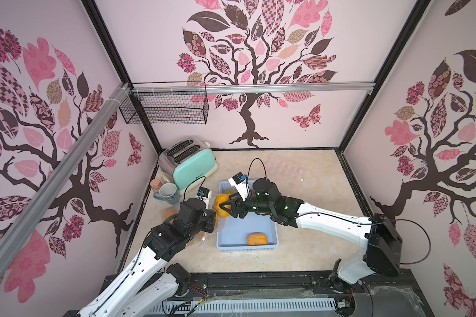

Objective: Put the potatoes into a zipper bag and zip it
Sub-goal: Place the potato into the zipper food storage bag.

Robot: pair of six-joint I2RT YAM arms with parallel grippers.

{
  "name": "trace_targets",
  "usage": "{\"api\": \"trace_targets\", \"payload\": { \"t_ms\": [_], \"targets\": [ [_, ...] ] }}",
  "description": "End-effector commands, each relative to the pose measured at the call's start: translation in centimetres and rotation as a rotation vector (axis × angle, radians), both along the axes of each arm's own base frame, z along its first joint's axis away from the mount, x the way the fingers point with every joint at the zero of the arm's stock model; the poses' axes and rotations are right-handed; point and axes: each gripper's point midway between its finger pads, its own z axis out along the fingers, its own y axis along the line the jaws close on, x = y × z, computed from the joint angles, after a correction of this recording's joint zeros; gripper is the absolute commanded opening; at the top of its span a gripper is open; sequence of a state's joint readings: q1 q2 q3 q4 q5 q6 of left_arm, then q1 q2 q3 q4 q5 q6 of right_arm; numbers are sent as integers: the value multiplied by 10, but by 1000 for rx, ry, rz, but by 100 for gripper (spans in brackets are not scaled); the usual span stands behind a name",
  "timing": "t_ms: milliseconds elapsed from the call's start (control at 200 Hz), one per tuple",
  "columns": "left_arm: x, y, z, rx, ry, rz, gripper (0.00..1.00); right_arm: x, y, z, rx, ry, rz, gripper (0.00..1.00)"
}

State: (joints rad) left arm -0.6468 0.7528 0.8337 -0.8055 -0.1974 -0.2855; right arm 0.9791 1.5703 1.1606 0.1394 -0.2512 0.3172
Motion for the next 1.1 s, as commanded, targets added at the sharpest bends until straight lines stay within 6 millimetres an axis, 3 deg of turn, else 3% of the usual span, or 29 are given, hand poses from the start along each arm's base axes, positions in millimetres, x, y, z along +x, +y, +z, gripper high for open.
{"api": "trace_targets", "payload": {
  "t_ms": [0, 175, 315, 465, 620, 775, 1016, 1096],
  "targets": [
    [-2, 0, -7, 11, 8, -13, 0, 12, 7, -6, -20, -11, -40, 58],
    [-1, -1, -7, 12, 8, -13, 0, 18, 11, -28, -65, 13, -62, 59],
    [-1, 0, -7, 12, 6, -10, 0, 18, 11, -34, -102, 10, -77, 60],
    [-2, 0, -7, 12, 6, -10, 0, 4, 6, -18, -46, 2, -54, 61],
    [-2, -1, -7, 11, 8, -13, 0, -11, -7, 11, 44, -48, -41, 60],
    [-2, 1, -4, 8, -3, -7, 0, -16, -19, 23, 133, -73, -65, 59],
    [-1, 2, -4, 14, 1, -1, 0, -32, 10, 6, 113, -29, -11, 59],
    [-1, 3, -3, 6, -10, 2, 0, -28, 16, -7, 54, -23, -46, 59]
  ]
}}
